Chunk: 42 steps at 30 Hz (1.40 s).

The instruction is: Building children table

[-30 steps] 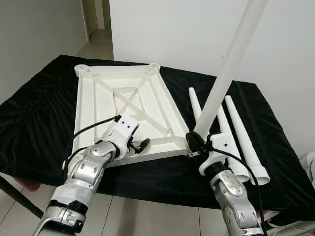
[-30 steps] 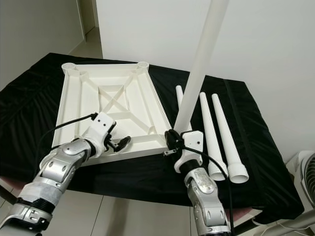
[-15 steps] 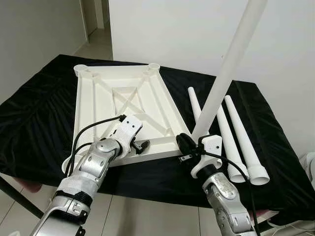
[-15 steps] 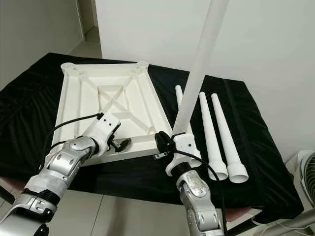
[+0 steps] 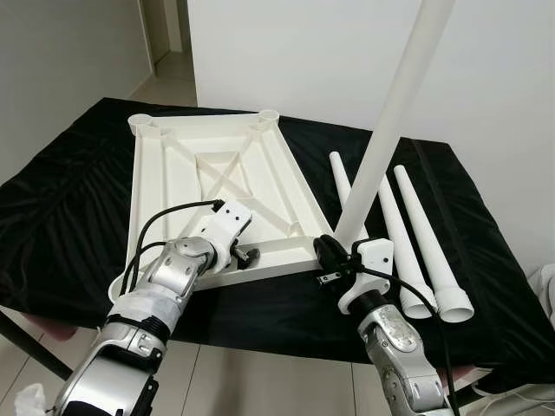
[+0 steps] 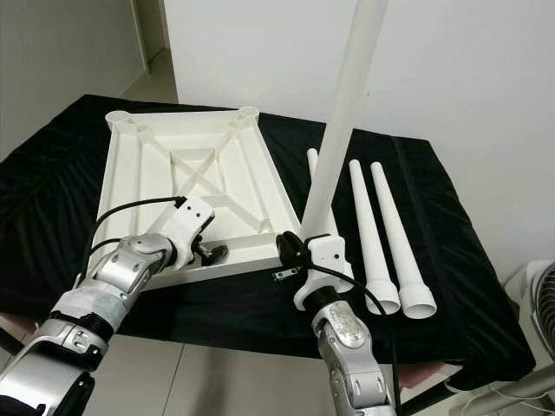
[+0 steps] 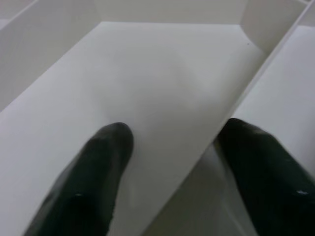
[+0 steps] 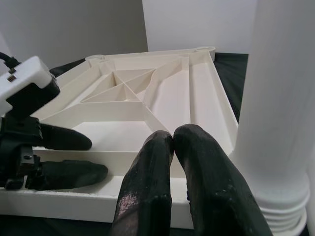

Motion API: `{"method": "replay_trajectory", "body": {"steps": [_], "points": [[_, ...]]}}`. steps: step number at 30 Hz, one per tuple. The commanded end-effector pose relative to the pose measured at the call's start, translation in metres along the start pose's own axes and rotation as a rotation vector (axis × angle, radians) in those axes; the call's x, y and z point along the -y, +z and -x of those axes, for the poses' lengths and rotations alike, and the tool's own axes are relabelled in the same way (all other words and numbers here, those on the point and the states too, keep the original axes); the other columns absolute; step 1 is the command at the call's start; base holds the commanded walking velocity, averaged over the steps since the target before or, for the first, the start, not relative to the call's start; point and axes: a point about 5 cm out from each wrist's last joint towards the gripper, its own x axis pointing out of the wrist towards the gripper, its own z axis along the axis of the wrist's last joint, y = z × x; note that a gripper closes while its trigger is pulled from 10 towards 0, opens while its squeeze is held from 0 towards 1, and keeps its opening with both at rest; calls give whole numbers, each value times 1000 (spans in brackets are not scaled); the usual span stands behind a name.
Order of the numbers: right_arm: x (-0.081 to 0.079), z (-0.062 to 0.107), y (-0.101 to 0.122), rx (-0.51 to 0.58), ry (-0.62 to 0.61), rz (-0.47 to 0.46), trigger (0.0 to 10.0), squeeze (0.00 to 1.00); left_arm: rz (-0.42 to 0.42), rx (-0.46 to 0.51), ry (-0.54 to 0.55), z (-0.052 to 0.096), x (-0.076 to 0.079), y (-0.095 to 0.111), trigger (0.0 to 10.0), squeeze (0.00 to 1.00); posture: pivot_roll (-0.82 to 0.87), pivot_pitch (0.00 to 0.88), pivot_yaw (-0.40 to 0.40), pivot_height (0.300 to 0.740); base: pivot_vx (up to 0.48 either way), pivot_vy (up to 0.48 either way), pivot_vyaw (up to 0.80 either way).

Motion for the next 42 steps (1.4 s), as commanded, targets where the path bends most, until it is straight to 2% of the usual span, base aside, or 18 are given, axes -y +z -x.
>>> {"method": "replay_trajectory", "body": {"steps": [1,15,22,23,25,26,29,30,31,32,34,36,37,38,42], "points": [[3,3,0,-3,-18,10,10000,0,22,-22,75,2,-10,-2,0,0,-98,0,-13,740,0,0,0],[3,4,-2,-9,-34,4,10000,0,25,-14,57,-1,-6,1,0,0,-98,0,-11,740,0,0,0],[2,3,-3,-14,-37,2,10000,0,4,68,67,-4,1,12,0,0,-93,0,-11,740,0,0,0],[2,3,-4,-14,-38,1,10000,0,-23,97,45,-5,6,15,4392,0,-93,0,-11,740,0,0,0],[2,3,-4,-14,-38,1,10000,0,-23,97,45,-5,6,15,4392,0,-93,0,-11,740,0,0,0],[2,3,-4,-15,-38,1,10000,0,-60,131,24,-4,11,19,10000,0,-92,0,-10,740,0,0,0],[1,2,-4,-15,-37,0,10000,0,-41,199,-51,-2,21,26,10000,0,-92,0,-8,740,0,0,0],[1,3,-4,-16,-39,-1,10000,0,-22,250,-77,2,23,32,10000,1000,-91,0,-7,740,0,0,0],[1,3,-4,-16,-39,-1,10000,0,-22,250,-77,2,23,32,10000,1000,-91,0,-7,740,0,0,0],[1,3,-5,-16,-41,-3,10000,0,5,333,-102,8,23,41,10000,1000,-90,0,-7,740,0,0,0],[1,3,-5,-16,-41,-3,10000,0,5,333,-102,8,23,41,10000,1000,-90,0,-7,740,0,0,0],[0,3,-5,-18,-40,-4,10000,0,12,397,-115,13,23,48,10000,1000,-89,0,-7,740,0,0,0],[0,3,-6,-19,-40,-5,10000,0,-18,431,-114,18,22,52,10000,443,-90,0,-8,740,0,0,0],[0,3,-6,-20,-41,-4,10000,0,-27,461,-124,23,21,54,10000,0,-90,0,-8,740,0,0,0],[0,3,-7,-19,-43,-4,10000,0,-52,481,-132,34,18,53,10000,0,-88,0,-10,740,0,0,0]]}}
